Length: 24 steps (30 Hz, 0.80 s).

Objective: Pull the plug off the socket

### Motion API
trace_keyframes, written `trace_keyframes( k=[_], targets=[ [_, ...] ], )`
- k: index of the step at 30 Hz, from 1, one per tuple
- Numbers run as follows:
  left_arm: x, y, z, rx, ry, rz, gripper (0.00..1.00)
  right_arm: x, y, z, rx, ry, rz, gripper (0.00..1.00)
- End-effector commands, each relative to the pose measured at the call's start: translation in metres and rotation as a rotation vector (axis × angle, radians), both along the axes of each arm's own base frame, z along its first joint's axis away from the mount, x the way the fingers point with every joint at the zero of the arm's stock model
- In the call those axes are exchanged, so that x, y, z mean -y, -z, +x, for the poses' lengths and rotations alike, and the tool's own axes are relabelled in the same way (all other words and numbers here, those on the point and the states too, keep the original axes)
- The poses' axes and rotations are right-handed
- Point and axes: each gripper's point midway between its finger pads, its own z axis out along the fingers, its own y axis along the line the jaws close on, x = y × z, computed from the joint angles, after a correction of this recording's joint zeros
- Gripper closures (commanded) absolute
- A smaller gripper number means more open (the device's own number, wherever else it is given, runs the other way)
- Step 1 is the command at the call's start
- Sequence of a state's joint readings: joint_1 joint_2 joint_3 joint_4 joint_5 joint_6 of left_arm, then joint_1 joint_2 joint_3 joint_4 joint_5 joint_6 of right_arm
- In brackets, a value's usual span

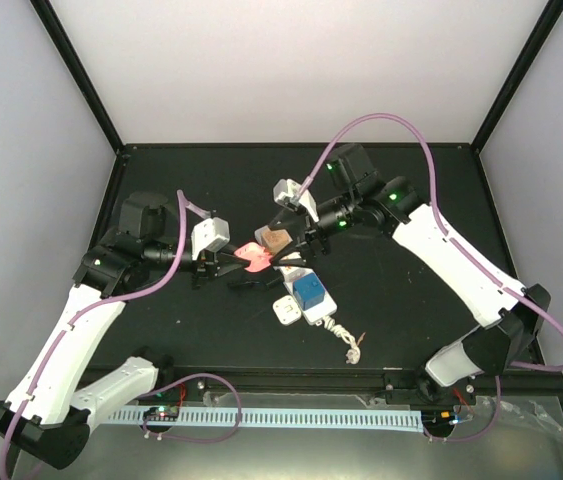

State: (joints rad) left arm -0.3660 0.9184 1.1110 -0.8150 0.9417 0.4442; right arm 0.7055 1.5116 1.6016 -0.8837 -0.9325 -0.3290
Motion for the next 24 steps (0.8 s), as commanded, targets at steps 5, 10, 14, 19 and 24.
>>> trace_keyframes(
  k=[5,10,14,19,24],
  targets=[
    [0.001,-0.004,-0.002,0.014,0.025,-0.018,0.89,0.021,-0.043,-0.024,0.141,-0.017,0.083,0.0],
    [0.003,-0.008,-0.015,0.016,0.1,-0.038,0.88,0.018,-0.042,0.003,0.161,0.129,0.059,0.0],
    [0.004,-0.013,-0.022,0.004,0.128,-0.06,0.88,0.012,-0.033,0.03,0.165,0.236,0.017,0.0],
    [0.005,-0.014,-0.019,-0.002,0.116,-0.063,0.88,0.004,-0.027,0.019,0.118,0.168,0.026,0.0],
    [0.006,-0.011,-0.015,-0.011,0.106,-0.063,0.88,0.003,-0.025,0.011,0.103,0.126,0.033,0.0]
  ],
)
